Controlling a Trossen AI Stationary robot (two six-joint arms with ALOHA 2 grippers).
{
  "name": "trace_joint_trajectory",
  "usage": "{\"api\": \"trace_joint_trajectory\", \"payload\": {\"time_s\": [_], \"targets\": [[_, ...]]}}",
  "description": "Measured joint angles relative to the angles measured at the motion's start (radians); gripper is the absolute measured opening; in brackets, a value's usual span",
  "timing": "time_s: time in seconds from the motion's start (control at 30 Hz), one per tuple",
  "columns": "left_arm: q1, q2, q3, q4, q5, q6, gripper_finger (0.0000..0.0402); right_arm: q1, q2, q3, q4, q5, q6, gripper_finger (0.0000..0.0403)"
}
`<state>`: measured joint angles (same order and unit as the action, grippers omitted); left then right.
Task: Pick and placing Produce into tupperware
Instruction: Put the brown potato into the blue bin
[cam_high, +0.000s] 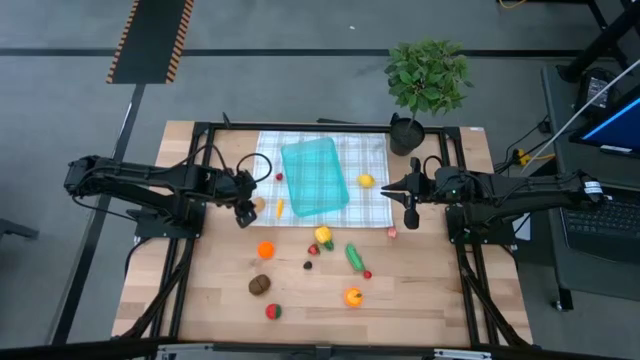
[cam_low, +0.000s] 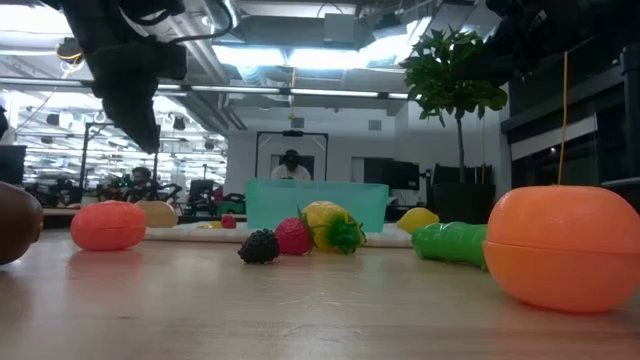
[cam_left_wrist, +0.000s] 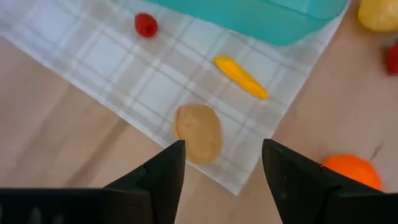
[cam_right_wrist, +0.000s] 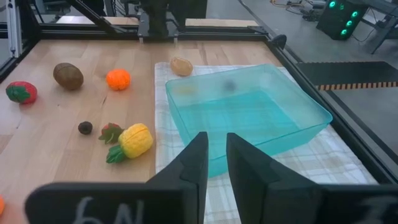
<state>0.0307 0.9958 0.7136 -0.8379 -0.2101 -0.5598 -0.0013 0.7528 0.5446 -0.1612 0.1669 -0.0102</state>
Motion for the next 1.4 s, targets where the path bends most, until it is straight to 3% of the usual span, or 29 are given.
{"api": "trace_joint_trajectory", "payload": {"time_s": [0.1,0.67,1.4], "targets": [[0.000,0.010,0.000,0.005,0.002,-0.058,0.0204,0.000,0.000,0.000,0.000,0.000,-0.001,0.0062],[0.000,0.276,0.000,0.046,0.008,-0.060,0.0204,0.000,0.000,0.000,-0.006,0.000,-0.022,0.0062],[0.061,0.393,0.000,0.135,-0.009,-0.037,0.0204,0.000,0.000,0.000,-0.008,-0.001,-0.021,0.0062]]}}
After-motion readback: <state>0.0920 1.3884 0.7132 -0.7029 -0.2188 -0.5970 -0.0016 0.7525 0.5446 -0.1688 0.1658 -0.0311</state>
